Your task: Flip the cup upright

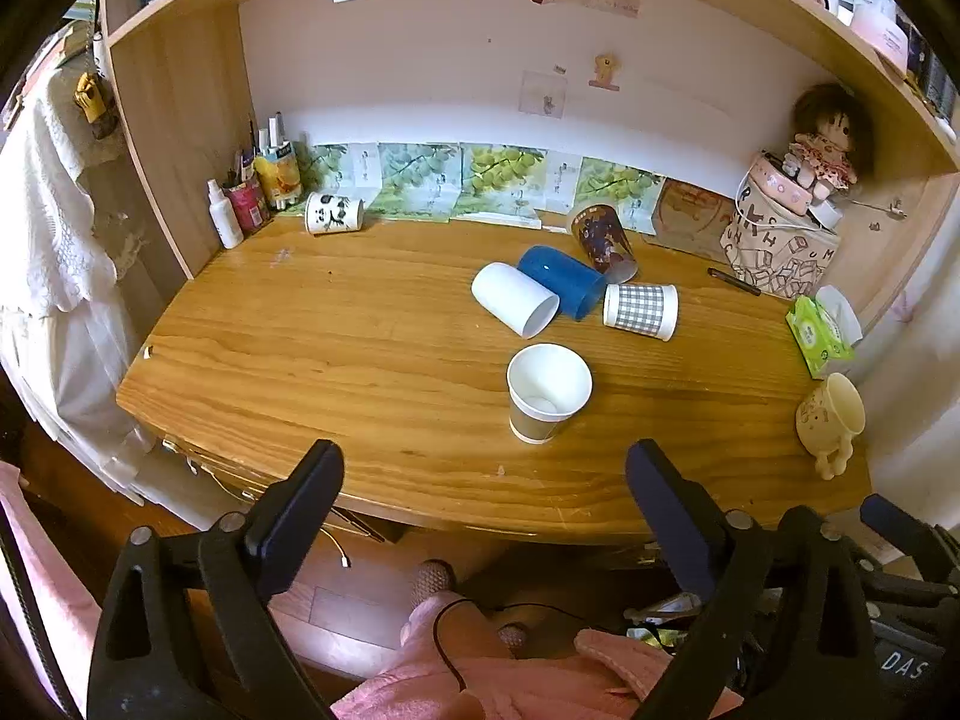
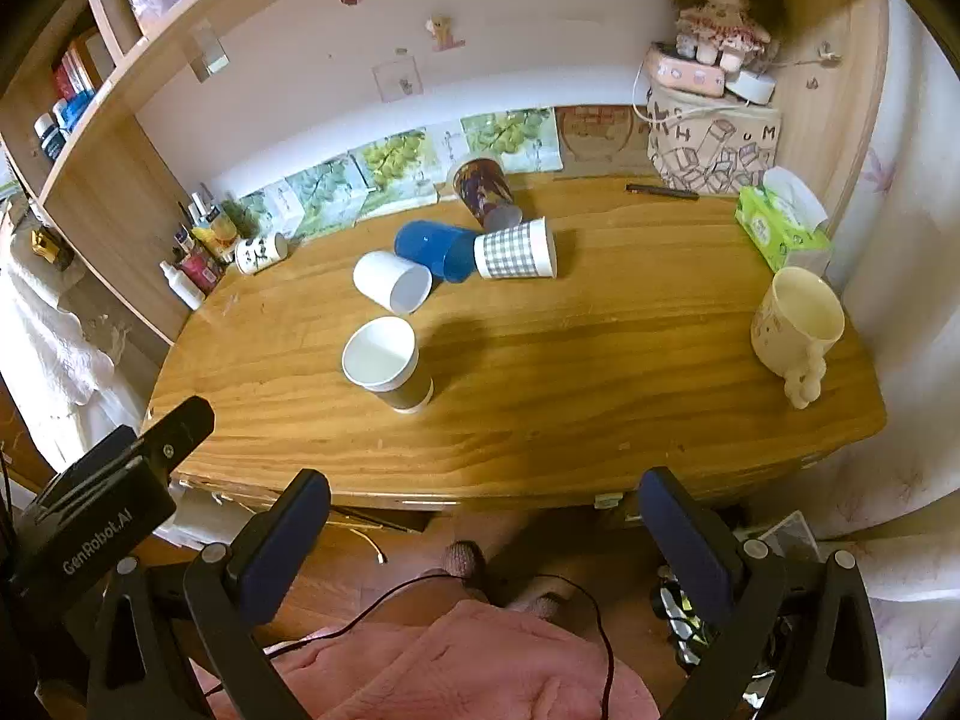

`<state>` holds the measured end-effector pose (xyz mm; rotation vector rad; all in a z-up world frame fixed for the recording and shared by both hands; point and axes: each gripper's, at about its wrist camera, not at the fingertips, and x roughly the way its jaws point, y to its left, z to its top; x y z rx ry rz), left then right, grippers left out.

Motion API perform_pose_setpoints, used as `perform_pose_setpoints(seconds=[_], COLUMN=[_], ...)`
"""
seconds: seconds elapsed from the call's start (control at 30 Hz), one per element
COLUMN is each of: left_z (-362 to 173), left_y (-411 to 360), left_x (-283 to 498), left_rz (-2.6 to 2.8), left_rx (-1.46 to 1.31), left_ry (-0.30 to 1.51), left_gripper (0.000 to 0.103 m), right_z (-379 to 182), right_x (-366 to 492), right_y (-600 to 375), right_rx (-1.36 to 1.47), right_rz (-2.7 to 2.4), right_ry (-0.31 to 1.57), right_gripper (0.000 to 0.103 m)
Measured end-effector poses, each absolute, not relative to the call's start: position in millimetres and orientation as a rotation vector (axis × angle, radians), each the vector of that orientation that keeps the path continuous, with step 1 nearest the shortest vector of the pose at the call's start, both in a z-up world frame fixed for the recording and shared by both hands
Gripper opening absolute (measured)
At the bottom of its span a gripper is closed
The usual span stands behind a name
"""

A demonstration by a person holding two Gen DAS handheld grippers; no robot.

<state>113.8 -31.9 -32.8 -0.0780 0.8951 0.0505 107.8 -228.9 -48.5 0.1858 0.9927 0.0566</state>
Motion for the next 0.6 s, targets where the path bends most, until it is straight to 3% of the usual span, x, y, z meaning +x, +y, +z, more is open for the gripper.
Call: perform_pose_setpoints(seconds=[0.6], left_z=[-24], left_y=[-36], left_x=[103], left_rz=[0.043], left_rx=[-0.026], left_ry=[0.843], left_gripper=[0.1], right_z=[-42], right_x=[97], right_y=[-227], right_rx=[0.17], right_rz=[0.054], right_ry=[0.941], right_gripper=[0.103])
